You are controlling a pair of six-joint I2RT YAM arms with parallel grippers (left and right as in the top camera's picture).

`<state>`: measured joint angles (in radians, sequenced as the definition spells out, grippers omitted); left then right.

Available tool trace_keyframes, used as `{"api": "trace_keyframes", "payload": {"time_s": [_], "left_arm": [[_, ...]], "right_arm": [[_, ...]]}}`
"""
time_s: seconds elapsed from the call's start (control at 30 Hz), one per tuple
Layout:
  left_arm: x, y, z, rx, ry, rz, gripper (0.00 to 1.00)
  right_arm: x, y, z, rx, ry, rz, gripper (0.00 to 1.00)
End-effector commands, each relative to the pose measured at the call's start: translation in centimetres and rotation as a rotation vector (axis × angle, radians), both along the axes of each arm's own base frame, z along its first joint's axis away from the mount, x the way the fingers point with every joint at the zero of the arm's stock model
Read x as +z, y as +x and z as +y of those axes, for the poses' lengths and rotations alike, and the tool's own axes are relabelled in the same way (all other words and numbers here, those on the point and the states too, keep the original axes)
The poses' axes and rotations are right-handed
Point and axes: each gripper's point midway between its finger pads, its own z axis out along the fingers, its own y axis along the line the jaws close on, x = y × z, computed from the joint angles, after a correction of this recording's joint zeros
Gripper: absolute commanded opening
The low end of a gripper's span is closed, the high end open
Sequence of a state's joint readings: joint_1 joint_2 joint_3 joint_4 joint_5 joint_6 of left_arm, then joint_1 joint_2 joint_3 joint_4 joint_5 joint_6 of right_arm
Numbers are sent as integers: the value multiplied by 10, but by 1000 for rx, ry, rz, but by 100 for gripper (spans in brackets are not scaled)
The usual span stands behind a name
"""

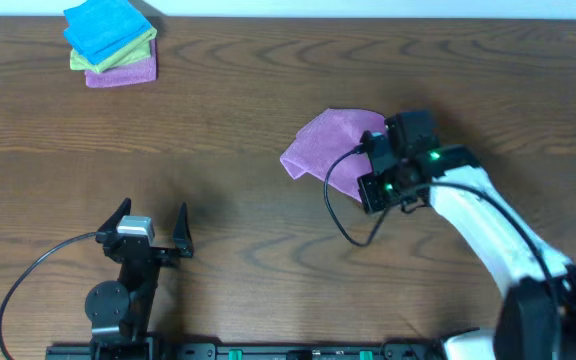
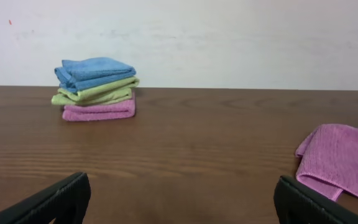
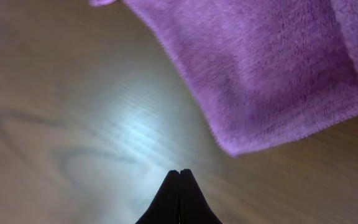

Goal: Fold the cloth

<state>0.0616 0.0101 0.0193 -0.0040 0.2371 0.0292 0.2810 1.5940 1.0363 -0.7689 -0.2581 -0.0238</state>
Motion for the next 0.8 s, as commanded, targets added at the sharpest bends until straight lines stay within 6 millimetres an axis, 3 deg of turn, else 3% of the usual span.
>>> {"api": "trace_keyframes", "payload": {"time_s": [0.0,0.1,0.33,0.57,0.77], "left_arm": [[-17,-2,-8,-44,-18,56,95],[-17,-2,-8,-43,-18,56,95],[-17,-2,-8,-44,-18,57,96],[-17,-2,-9,-41,-82,67,95],[-16,-2,-11,-55,-98,67,95]], "right_arm": [[-23,2,-4,-37,-48,44,2],[-35,9,-8,-61,-73,42,1],[-37,33,-26,-134,-114,-28,2],[-46,33,-36,-162,-115,4,2],[-58,31,-30,-153,-87,41,2]]}}
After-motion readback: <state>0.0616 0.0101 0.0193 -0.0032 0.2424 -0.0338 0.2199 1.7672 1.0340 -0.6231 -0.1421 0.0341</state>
